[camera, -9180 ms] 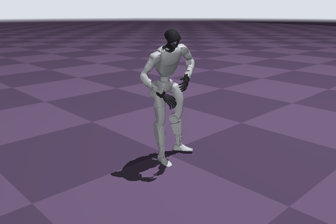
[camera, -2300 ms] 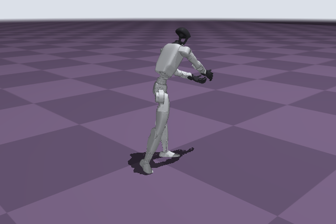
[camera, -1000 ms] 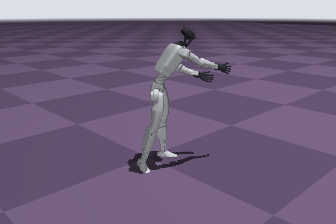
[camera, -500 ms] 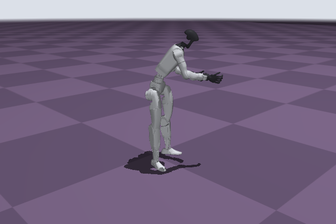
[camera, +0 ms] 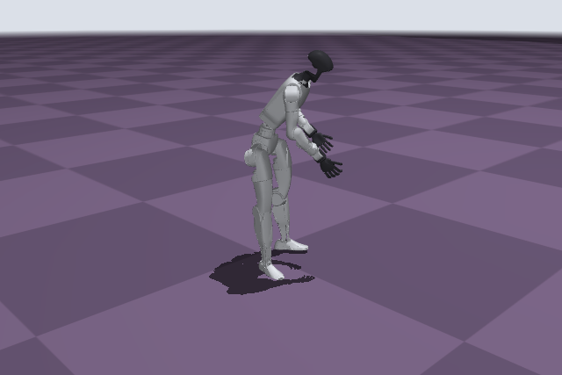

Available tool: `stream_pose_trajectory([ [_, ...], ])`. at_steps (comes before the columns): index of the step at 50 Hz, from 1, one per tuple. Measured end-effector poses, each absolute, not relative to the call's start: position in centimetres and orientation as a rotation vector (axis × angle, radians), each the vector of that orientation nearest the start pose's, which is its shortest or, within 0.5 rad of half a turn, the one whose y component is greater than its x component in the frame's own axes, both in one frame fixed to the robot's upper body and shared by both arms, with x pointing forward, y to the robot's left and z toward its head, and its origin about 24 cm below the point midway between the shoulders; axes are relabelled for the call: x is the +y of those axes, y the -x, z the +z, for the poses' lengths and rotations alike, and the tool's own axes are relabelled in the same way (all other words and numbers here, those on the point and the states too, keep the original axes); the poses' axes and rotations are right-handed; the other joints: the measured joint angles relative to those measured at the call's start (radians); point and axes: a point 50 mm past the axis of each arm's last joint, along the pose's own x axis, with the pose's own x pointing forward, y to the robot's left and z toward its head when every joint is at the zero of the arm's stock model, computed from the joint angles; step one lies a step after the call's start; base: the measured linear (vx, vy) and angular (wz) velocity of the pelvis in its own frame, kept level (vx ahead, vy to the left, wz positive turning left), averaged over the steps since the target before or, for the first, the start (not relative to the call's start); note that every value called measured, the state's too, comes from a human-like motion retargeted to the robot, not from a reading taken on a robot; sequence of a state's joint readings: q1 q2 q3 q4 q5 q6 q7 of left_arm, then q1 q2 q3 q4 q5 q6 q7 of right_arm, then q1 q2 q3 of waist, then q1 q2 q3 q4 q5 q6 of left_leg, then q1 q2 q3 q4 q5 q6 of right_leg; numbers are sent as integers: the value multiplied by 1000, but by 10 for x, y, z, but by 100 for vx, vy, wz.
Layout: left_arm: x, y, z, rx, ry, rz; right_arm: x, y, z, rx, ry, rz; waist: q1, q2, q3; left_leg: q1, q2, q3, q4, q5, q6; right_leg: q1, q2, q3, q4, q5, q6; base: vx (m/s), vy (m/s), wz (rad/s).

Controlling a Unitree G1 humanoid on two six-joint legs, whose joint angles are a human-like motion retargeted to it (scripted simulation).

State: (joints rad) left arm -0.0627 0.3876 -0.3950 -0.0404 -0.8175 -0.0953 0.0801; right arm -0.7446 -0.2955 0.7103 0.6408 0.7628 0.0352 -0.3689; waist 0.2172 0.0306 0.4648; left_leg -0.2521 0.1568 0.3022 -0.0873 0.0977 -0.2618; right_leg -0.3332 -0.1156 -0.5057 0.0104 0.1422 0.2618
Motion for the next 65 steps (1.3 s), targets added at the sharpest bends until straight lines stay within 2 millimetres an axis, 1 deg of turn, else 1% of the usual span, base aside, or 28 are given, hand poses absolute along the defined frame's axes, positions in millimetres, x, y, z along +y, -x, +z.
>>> stream_pose_trajectory([
  [3,138,-228,72,-41,451,-283,-75,-344,95,53,6,253,-12,0,1,9,17,21,0,0,0,-5,23,17,-2,1,0,1,-14,-40],
  [5,132,-224,96,-150,449,-311,-71,-342,131,-93,0,319,-24,1,-5,10,28,31,0,3,0,-11,37,26,-3,3,0,-2,-13,-33],
  [7,119,-230,126,-278,429,-373,-69,-345,173,-240,34,360,-38,3,-19,6,37,38,0,9,0,-19,48,32,-5,7,0,-4,-11,-25],
  [8,110,-236,142,-342,412,-412,-69,-348,194,-307,65,366,-45,5,-27,2,40,41,0,12,0,-24,52,34,-6,9,0,-4,-9,-30],
  [10,86,-252,174,-457,370,-504,-70,-360,242,-431,138,328,-26,-20,-113,-83,43,69,0,24,0,-112,62,62,-38,43,0,-4,-6,-41],
  [15,9,-311,243,-550,251,-555,-103,-392,341,-569,186,-18,-42,-12,-119,-116,39,68,0,47,0,-143,59,58,-40,57,0,-10,-3,0],
  [17,-15,-330,260,-535,198,-507,-123,-398,368,-571,169,-182,-46,-8,-104,-128,33,69,0,56,0,-154,57,57,-44,65,0,-13,-1,5],
  [19,-26,-344,263,-502,155,-465,-138,-403,379,-554,205,-307,-50,-5,-96,-145,29,73,0,63,0,-170,56,56,-49,75,0,-11,-1,1],
  [21,-25,-353,254,-454,149,-444,-142,-407,373,-534,299,-370,-53,-2,-88,-160,26,80,0,68,0,-185,57,59,-57,83,0,-7,-3,-6],
  [23,-11,-358,230,-384,185,-429,-132,-413,346,-507,399,-362,-58,5,-74,-159,26,88,0,67,0,-185,61,66,-66,90,0,0,0,0],
  [25,13,-356,192,-295,238,-398,-114,-417,301,-456,439,-282,-66,10,-64,-155,27,98,0,64,0,-183,66,75,-74,93,0,5,-4,-20],
  [27,44,-344,145,-193,273,-337,-92,-412,243,-351,377,-146,-73,16,-59,-149,28,107,0,58,0,-181,69,85,-80,93,0,10,-4,-20],
  [28,60,-335,121,-142,282,-299,-82,-406,212,-282,315,-76,-75,19,-57,-146,29,111,0,55,0,-179,70,91,-82,91,0,11,-3,-23],
  [30,93,-310,78,-43,290,-212,-69,-386,149,-124,178,32,-92,51,14,-51,33,112,0,39,0,-98,73,95,-55,62,0,11,-2,-28],
  [33,130,-268,43,26,279,-129,-61,-354,100,-51,50,21,-89,67,23,-32,34,128,0,31,0,-87,76,110,-57,56,0,11,-2,-24],
  [35,145,-243,38,18,274,-103,-64,-337,97,-166,87,-81,-85,77,21,-23,35,137,0,29,0,-83,78,118,-57,54,0,8,-2,-21],
  [38,146,-224,58,-80,282,-134,-73,-325,128,-468,210,-217,-83,89,5,-14,39,146,0,28,0,-80,84,126,-56,53,0,2,-1,-6],
  [40,133,-222,79,-172,291,-210,-76,-325,154,-493,44,-114,-88,95,-12,-9,44,148,0,29,0,-78,89,129,-54,52,0,0,0,0],
  [42,109,-230,106,-272,312,-302,-83,-338,182,-424,-134,22,-98,102,-26,-2,49,149,0,29,0,-73,93,130,-52,51,0,0,0,0],
  [45,69,-251,151,-425,351,-422,-96,-362,236,-444,-169,75,-120,99,-49,-1,55,147,0,31,0,-74,97,129,-47,51,0,0,0,0],
  [50,-2,-295,226,-581,383,-490,-140,-392,338,-598,-60,-193,-162,77,-56,-9,55,139,0,36,0,-78,97,119,-48,58,0,-9,1,5],
  [52,-24,-312,248,-575,355,-470,-162,-399,365,-574,-41,-301,-175,66,-49,-16,51,135,0,38,0,-81,96,113,-52,64,0,-12,1,11],
  [54,-39,-329,259,-536,308,-439,-182,-403,377,-514,-35,-368,-184,57,-42,-24,48,132,0,40,0,-85,95,107,-57,69,0,-11,1,12],
  [57,-44,-349,252,-440,231,-387,-197,-409,369,-414,-31,-394,-191,51,-44,-54,43,131,0,41,0,-110,92,104,-68,78,0,-5,0,7],
  [59,-34,-360,230,-368,186,-359,-193,-415,350,-360,-45,-363,-185,42,-80,-121,38,137,0,46,0,-170,88,109,-88,96,0,0,0,0],
  [62,-2,-362,164,-216,150,-294,-171,-424,280,-236,-74,-271,-190,57,-72,-111,37,142,0,37,0,-163,85,115,-86,88,0,4,-1,-4],
  [63,13,-357,138,-163,141,-268,-161,-424,251,-184,-87,-233,-190,61,-71,-108,36,145,0,34,0,-162,84,119,-86,86,0,8,-1,-16],
  [65,44,-340,90,-60,139,-210,-143,-414,185,-51,-103,-152,-200,88,-5,-22,40,149,0,17,0,-92,85,125,-59,58,0,8,0,-28],
])
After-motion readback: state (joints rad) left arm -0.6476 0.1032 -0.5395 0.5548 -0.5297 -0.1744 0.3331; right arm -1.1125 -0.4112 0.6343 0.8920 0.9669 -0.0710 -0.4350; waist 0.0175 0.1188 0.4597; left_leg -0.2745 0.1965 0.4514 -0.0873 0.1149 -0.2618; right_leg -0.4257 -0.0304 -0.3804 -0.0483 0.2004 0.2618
